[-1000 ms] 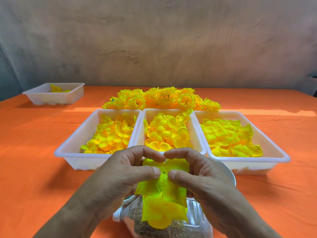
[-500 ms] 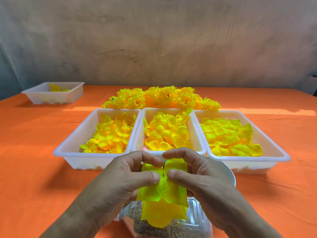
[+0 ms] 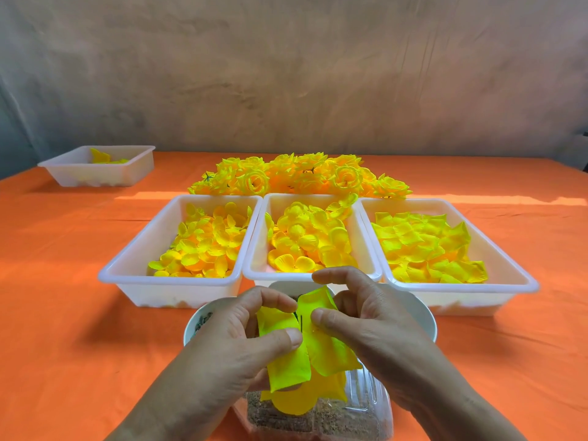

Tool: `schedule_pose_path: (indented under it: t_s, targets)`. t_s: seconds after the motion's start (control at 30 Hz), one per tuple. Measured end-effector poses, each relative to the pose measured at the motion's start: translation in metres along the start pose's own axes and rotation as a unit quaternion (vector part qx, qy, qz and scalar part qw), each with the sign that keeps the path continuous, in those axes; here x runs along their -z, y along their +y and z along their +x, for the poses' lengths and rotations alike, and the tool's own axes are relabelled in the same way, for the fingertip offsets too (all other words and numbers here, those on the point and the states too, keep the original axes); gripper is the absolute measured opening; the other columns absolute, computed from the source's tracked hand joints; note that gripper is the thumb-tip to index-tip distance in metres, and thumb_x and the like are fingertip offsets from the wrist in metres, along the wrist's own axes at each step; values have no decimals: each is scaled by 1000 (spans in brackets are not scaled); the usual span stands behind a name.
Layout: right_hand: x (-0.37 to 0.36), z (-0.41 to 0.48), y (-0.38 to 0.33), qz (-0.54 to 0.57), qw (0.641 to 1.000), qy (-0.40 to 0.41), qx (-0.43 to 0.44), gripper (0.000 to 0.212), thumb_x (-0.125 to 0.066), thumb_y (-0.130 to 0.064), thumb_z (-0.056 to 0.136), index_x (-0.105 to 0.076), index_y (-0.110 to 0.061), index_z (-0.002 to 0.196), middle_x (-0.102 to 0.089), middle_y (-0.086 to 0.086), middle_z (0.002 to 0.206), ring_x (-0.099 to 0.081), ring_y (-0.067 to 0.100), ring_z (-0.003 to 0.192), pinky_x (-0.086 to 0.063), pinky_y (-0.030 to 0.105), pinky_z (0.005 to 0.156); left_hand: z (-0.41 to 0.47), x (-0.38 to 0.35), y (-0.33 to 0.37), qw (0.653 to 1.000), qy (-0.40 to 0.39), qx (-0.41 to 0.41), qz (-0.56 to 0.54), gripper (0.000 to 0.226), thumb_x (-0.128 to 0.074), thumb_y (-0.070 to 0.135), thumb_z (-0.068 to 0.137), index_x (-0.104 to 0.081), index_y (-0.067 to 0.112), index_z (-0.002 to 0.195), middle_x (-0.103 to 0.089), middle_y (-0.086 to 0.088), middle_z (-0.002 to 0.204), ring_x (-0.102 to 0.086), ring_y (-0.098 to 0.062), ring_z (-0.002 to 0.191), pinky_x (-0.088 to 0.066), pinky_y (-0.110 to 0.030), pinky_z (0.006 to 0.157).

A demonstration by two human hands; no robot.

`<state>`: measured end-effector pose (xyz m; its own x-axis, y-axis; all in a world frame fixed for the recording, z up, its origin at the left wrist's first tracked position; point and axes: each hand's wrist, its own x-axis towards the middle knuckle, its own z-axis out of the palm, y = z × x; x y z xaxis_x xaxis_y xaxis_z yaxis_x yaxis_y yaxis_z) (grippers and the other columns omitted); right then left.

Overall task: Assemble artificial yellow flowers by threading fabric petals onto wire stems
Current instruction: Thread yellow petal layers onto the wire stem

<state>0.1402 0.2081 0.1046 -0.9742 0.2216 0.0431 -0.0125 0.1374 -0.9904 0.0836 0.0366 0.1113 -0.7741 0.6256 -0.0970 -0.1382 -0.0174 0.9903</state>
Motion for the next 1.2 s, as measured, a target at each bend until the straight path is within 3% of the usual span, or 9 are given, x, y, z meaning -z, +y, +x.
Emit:
schedule_pose_path:
  t_s: [0.1, 0.3, 0.43, 0.53, 0.63, 0.73, 0.9, 1.1, 1.2]
  targets:
    - [1, 2, 2, -25, 1000, 12, 6, 36, -70, -28, 74, -62, -42, 106, -45, -11, 58, -46, 9, 58, -38, 32, 59, -4, 0, 0, 1000, -3, 8, -10, 30, -76, 28, 56, -73, 26, 86, -73, -6, 82, -72, -23, 73, -59, -40, 61]
    - [2, 4, 3, -48, 999, 17, 8, 36, -74, -20, 79, -60, -38, 108, -65, 2, 74, -63, 13, 70, -50, 35, 67, -8, 2, 0, 999, -4, 22, 23, 27, -75, 32, 57, -73, 29, 83, -72, 2, 73, -74, -26, 68, -59, -36, 57]
    - [1, 6, 3, -43, 999, 18, 15, 40, -72, -27, 71, -60, -38, 107, -68, 2, 78, -66, 15, 73, -52, 36, 70, -8, 4, 0, 998, 19, 24, 63, 27, -86, 45, 68, -72, 33, 88, -63, -10, 80, -73, -31, 66, -59, -38, 57]
    - [2, 9, 4, -39, 999, 12, 18, 40, -72, -27, 71, -60, -38, 107, -69, 0, 78, -68, 16, 75, -53, 35, 70, -8, 5, 0, 996, 34, 22, 84, 14, -79, 40, 78, -71, 39, 88, -58, -13, 79, -71, -30, 63, -59, -40, 56]
    - [2, 12, 6, -46, 999, 11, 20, 43, -72, -30, 68, -60, -38, 108, -68, -1, 78, -68, 14, 74, -53, 32, 68, -12, 4, -2, 993, 27, 3, 115, 28, -76, 16, 85, -69, 43, 87, -60, -13, 74, -69, -26, 58, -58, -37, 53]
    - [1, 13, 8, -69, 997, 17, 23, 43, -71, -36, 66, -59, -40, 108, -67, -1, 79, -66, 13, 74, -52, 34, 69, -15, -1, -2, 989, 41, -10, 141, 38, -71, 9, 86, -67, 46, 86, -60, -7, 58, -68, -27, 53, -57, -35, 50]
    - [1, 15, 7, -101, 994, 19, 19, 37, -68, -35, 73, -59, -41, 108, -64, 3, 78, -61, 11, 69, -49, 36, 68, -18, -8, -4, 982, 57, -8, 179, 40, -71, 11, 86, -61, 50, 90, -61, -3, 51, -69, -29, 54, -57, -34, 50]
    - [1, 17, 10, -123, 992, 15, 10, 30, -69, -22, 84, -58, -35, 109, -53, -8, 66, -50, 4, 60, -41, 29, 62, -18, -8, -9, 966, 70, 15, 250, 36, -69, 25, 87, -53, 55, 98, -64, -5, 50, -70, -28, 53, -57, -32, 51]
    - [-1, 18, 13, -131, 991, 8, -3, 28, -69, -23, 83, -58, -36, 105, -54, -12, 62, -49, 2, 57, -41, 29, 60, -17, -5, -12, 954, 38, 31, 295, 32, -64, 30, 90, -47, 57, 98, -71, -1, 59, -68, -16, 51, -53, -22, 53]
